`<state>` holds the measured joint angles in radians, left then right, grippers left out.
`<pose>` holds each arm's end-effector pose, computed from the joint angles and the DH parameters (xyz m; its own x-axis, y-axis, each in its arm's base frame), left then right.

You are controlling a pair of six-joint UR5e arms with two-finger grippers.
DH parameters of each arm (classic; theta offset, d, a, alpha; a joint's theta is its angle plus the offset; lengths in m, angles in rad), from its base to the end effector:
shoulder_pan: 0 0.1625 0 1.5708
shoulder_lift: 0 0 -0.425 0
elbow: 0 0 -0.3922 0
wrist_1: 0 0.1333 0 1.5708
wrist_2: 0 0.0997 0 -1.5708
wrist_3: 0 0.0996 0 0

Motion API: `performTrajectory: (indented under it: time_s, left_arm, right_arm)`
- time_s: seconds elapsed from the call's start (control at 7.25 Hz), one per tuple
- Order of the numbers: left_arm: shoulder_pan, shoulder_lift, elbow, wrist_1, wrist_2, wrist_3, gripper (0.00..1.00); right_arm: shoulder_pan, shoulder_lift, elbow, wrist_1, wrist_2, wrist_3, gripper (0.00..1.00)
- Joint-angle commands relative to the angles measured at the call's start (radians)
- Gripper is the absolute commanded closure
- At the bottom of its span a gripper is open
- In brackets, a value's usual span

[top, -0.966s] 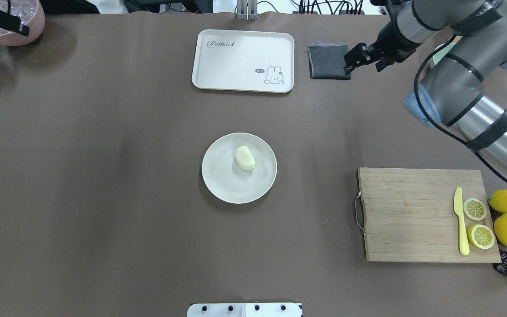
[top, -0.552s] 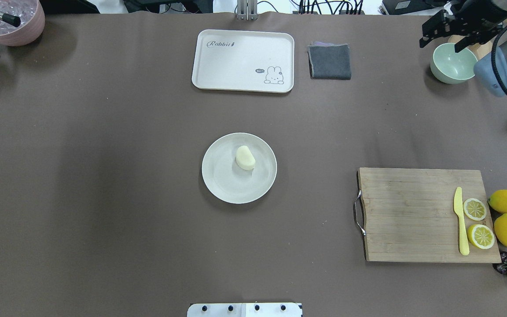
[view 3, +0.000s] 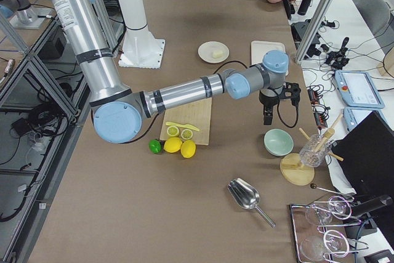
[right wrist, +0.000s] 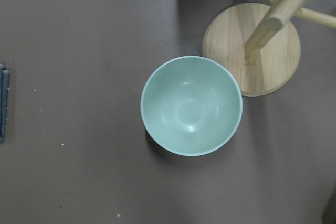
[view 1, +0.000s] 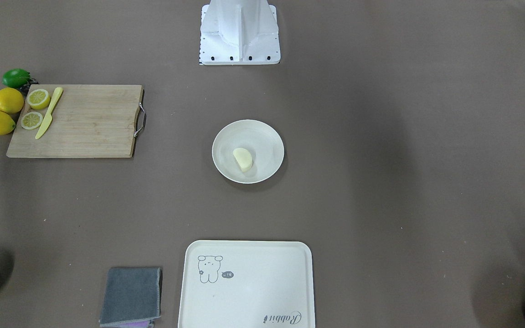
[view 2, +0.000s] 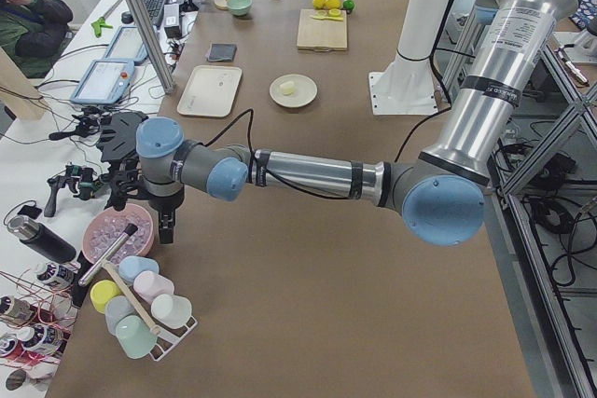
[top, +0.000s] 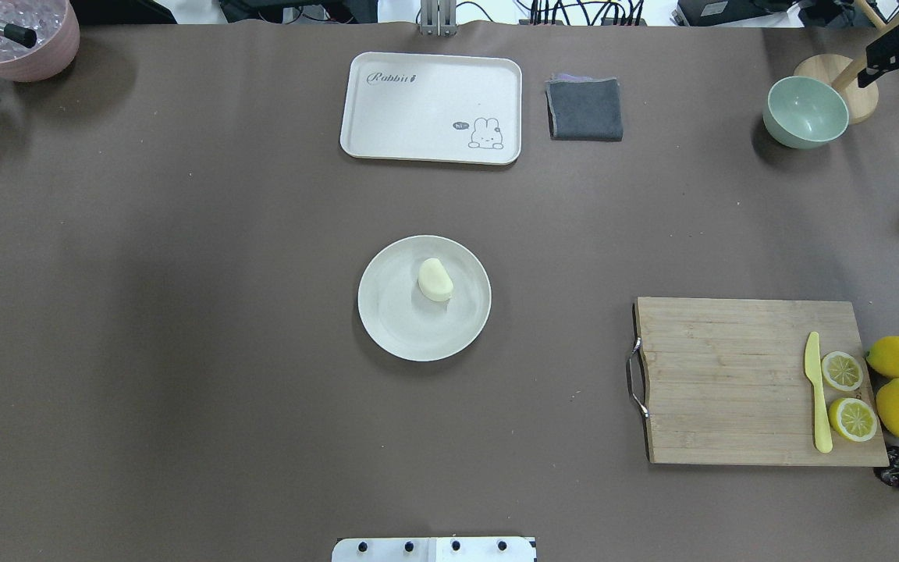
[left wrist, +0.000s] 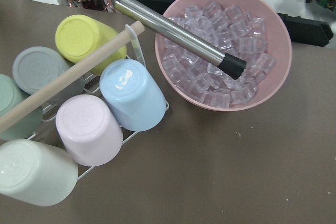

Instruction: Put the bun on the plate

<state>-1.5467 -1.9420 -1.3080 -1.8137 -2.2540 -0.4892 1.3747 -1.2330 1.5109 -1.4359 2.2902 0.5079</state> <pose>-0.0544 -0.6658 0.5543 0.6904 -0.2329 -0.6849 0.3419 0.9394 0.0252 -0.0582 -0.6403 0.4845 0.6865 0.0823 0.7225 -0.1778 0.9824 0.0570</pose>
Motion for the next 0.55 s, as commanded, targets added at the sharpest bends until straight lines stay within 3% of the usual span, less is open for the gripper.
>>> performTrajectory:
  time_s: [0.0, 0.28, 0.41]
  left_arm:
    - [-0.027, -0.003, 0.001, 0.016, -0.004, 0.001, 0.02]
    - [-0.077, -0.003, -0.005, 0.040, -0.138, 0.003, 0.02]
    - [-0.079, 0.003, -0.005, 0.039, -0.147, 0.003, 0.02]
  right_arm:
    - [0.032, -0.026, -0.003, 0.000, -0.001, -0.081, 0.00]
    - [0.050, -0.030, -0.018, -0.001, -0.011, -0.169, 0.00]
    - [0.061, -0.028, -0.024, 0.000, -0.011, -0.202, 0.00]
